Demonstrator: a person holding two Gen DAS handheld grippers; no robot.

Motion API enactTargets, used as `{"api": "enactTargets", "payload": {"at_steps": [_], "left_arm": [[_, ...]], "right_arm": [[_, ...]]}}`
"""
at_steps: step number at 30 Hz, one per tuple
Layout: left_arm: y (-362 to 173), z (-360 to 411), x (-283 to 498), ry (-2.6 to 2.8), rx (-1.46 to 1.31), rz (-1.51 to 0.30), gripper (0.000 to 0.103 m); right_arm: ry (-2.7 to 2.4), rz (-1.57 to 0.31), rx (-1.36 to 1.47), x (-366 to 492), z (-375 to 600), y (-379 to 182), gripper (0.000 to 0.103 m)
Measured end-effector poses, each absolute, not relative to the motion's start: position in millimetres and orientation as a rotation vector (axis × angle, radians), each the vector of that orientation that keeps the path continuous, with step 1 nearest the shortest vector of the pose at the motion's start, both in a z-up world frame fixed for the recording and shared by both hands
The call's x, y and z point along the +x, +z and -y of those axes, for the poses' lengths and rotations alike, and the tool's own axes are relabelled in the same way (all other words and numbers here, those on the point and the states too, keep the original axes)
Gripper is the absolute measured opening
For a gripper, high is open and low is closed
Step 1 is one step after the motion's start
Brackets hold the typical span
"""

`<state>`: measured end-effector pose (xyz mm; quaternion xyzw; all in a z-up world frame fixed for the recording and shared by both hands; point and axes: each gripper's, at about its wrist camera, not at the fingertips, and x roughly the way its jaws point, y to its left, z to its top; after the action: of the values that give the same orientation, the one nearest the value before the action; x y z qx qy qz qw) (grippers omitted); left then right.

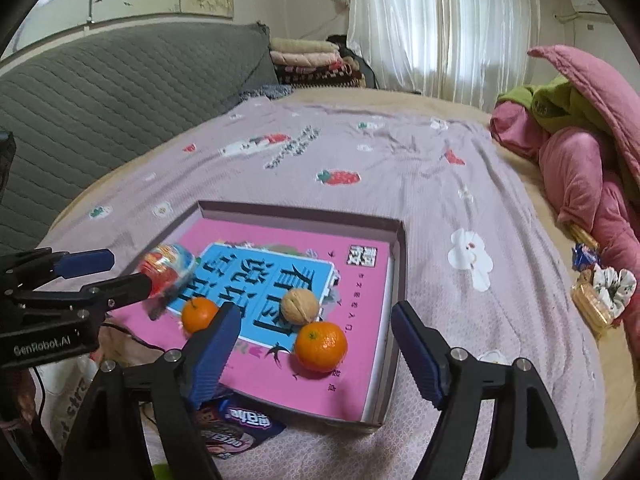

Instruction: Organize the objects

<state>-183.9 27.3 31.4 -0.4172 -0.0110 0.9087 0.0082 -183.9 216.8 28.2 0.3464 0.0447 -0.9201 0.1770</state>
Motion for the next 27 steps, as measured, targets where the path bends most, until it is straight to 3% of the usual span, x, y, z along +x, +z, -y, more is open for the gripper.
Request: {"api": "enactTargets", "payload": {"at_steps": [7, 27], "left_arm": [[45, -20, -163, 2.875, -1.257, 0.050, 0.070], [65, -19, -113, 2.911, -1.175, 0.041, 0.072]], "right_arm": [[-2.617, -0.122, 0.911, -167, -216, 44, 0.083], [-2.673, -0.107, 0.801, -109, -206, 81, 0.086]]}}
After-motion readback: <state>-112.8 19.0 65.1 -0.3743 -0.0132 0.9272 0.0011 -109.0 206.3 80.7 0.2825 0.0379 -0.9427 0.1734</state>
